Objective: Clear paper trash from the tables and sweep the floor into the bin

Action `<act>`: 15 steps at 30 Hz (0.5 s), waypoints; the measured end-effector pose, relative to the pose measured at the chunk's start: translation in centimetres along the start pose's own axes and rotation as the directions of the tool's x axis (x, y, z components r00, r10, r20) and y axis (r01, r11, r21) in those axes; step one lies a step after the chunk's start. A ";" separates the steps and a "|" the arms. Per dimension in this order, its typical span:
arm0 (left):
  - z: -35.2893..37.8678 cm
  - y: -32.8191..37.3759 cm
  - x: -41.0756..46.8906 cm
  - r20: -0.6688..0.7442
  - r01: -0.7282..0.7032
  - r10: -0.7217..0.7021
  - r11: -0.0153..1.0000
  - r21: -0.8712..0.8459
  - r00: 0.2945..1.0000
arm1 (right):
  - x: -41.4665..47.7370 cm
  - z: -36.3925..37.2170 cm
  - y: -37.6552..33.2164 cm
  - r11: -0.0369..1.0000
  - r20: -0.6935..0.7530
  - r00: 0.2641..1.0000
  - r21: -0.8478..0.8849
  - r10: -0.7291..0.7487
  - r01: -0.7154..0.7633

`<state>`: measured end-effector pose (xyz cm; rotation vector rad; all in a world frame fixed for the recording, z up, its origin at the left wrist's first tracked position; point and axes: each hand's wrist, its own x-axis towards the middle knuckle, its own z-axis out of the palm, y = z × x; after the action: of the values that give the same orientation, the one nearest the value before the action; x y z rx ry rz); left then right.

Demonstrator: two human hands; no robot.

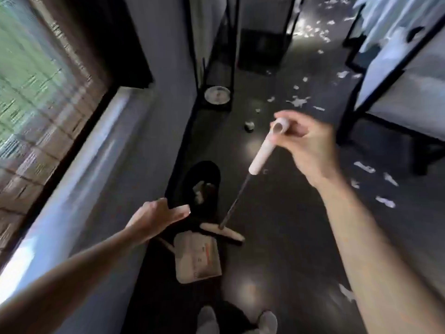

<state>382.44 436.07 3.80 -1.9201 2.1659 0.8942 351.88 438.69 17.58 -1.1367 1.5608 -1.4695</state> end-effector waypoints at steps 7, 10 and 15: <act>5.4 9.2 -0.3 0.053 -0.084 0.109 0.930 -0.357 0.993 | -2.3 -10.4 2.9 0.993 -0.198 0.980 -0.119 -0.004 -0.020; 6.4 11.9 -0.7 0.112 -0.212 0.262 0.918 -0.334 0.959 | -4.5 -12.2 6.2 0.971 -0.208 0.976 -0.211 0.066 -0.111; 7.5 13.1 -1.3 0.147 -0.356 0.394 0.905 -0.233 0.907 | -6.3 -14.2 8.8 0.894 -0.202 0.974 -0.411 0.103 -0.180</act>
<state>368.21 441.27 2.79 -1.4259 2.4485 1.3487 339.98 449.58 9.94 -1.1217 2.1186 -1.1845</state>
